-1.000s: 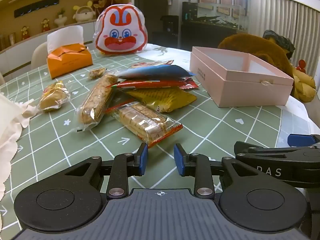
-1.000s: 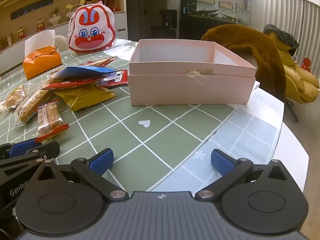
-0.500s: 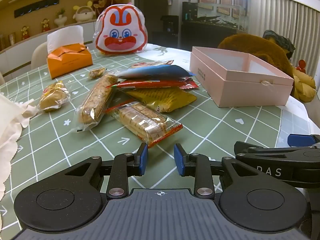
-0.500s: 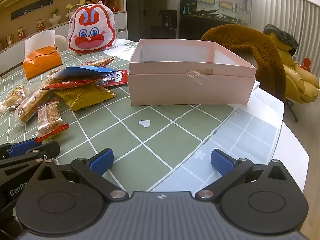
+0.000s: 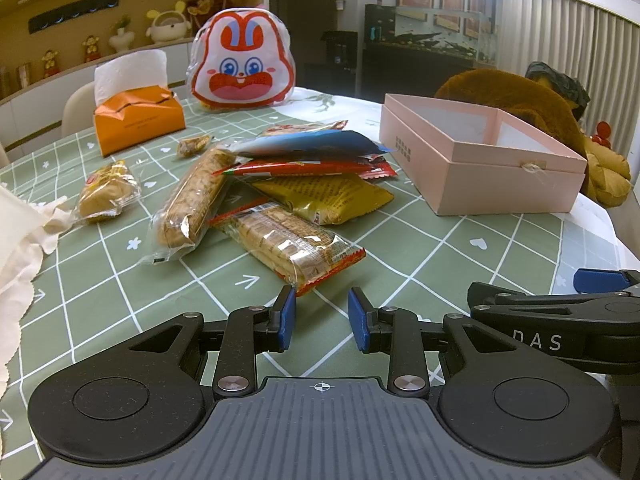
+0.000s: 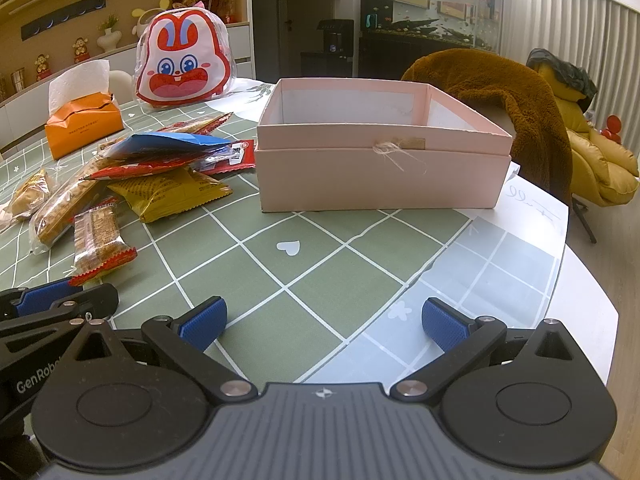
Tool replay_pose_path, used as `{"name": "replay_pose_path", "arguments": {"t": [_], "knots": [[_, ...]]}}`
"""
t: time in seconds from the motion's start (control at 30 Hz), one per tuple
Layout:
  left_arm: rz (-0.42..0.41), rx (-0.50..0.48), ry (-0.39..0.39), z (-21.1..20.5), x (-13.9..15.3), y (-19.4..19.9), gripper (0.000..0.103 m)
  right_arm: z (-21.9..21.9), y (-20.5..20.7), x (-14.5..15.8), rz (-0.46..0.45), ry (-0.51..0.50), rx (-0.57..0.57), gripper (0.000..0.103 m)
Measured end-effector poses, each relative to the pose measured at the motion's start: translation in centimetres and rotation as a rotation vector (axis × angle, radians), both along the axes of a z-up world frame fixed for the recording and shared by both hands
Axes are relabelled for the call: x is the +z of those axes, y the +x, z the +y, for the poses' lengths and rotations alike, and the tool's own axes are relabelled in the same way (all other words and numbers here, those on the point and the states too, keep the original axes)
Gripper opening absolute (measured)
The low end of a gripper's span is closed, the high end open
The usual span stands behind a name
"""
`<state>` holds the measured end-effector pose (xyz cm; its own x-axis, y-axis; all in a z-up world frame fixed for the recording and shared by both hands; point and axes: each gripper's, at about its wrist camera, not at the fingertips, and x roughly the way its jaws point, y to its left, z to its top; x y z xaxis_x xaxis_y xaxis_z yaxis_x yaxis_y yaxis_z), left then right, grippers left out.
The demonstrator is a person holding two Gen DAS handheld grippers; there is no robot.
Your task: Organize snacks
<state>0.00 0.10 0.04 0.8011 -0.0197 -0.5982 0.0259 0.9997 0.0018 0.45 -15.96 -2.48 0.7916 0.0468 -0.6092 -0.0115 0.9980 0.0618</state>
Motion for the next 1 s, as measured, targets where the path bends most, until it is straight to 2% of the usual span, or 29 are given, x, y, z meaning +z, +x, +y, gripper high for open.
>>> {"name": "replay_pose_path", "arguments": {"t": [1.0], "knots": [[0.000,0.000,-0.001,0.01,0.00,0.00,0.034,0.06,0.09,0.05,0.000,0.000,0.000,0.103]]}}
